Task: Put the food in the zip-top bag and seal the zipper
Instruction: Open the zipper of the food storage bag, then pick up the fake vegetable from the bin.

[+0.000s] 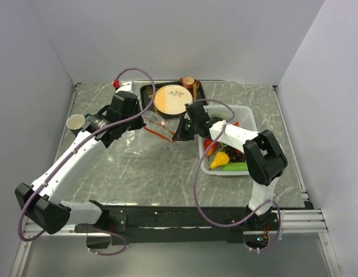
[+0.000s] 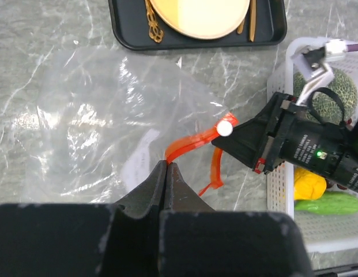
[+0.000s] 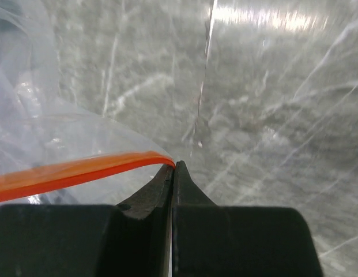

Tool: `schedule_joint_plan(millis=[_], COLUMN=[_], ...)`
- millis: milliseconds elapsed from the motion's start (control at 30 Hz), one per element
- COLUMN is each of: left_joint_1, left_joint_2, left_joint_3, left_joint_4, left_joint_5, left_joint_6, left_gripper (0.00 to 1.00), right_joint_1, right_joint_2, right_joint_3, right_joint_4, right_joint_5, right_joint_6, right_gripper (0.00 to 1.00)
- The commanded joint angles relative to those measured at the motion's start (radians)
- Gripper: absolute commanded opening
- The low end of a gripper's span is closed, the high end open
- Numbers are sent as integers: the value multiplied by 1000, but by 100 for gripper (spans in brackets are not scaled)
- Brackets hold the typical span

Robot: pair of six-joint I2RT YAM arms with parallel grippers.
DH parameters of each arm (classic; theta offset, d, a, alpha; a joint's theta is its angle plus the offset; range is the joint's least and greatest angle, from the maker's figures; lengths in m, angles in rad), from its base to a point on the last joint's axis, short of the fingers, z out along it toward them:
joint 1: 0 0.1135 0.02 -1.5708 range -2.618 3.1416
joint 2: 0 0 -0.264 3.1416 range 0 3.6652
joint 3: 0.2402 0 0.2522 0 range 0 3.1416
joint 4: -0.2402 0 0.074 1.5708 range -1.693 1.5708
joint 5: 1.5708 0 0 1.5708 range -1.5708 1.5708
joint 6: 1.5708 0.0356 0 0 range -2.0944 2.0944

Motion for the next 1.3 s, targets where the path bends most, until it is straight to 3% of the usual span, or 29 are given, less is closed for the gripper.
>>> schedule_joint_plan(millis=[0,33,100,200,333,400,533,700,900,1267], left_joint_1=[9,13,12,13,13,13,13,13,13,15], left_joint_2=[5,15,82,143,160,171,197,225,225,243], left_joint_3=[63,54,74,66,19,18,28,28,19,35], left_joint_4=[-8,9,-21,-19,26,37,46,60,90,127], left_joint_5=[68,94,113,141,136,133,150,171,202,228], left_joint_6=[22,31,22,11,0,-1,5,11,19,46], left_gripper=[1,1,1,1,1,1,1,1,1,1], right_joint_1=[2,2,2,2,2,-1,-4,-52,-216,-265], right_joint_2=[-10,-16,-29,-60,-132,-178,-261,-428,-582,-468], right_joint_3=[50,59,78,98,64,52,21,-37,-209,-228], right_joint_4=[-70,-67,-70,-73,-53,-58,-122,-223,-265,-326], right_joint_5=[-16,-25,-67,-101,-76,-49,63,276,294,340], right_joint_6=[-50,-58,-76,-83,-69,-75,-107,-142,-196,-331], right_gripper=[0,1,11,32,45,45,63,65,60,52])
